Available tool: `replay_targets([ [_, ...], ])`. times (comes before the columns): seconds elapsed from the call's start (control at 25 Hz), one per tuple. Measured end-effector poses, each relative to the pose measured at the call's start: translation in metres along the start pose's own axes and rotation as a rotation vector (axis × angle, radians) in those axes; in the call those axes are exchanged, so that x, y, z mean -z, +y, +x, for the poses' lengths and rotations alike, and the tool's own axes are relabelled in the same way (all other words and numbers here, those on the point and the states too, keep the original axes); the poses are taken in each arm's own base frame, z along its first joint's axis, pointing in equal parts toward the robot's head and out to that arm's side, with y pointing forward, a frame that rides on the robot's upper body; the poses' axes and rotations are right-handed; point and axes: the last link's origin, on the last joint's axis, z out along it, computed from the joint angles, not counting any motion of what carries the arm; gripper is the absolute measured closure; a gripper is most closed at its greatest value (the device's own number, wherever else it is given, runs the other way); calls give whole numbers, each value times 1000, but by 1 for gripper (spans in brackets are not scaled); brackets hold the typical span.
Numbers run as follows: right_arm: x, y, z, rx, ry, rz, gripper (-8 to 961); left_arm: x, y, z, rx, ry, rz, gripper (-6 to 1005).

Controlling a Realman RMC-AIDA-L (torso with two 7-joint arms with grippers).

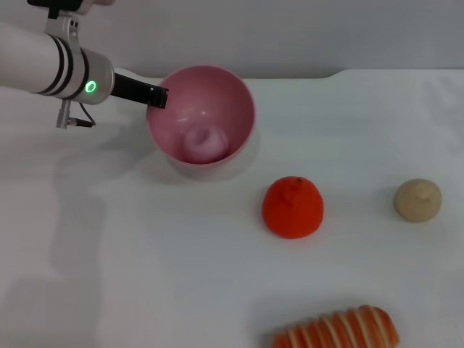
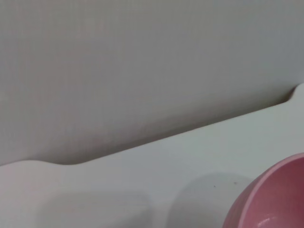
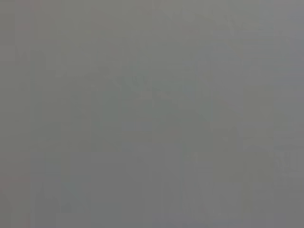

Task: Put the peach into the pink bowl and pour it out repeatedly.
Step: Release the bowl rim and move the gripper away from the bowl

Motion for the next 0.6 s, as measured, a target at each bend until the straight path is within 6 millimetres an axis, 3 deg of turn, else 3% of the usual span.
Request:
replay_targets([
  [0.6, -27, 7, -1, -18, -8, 11, 570, -1, 5, -3, -1, -10, -19, 841],
])
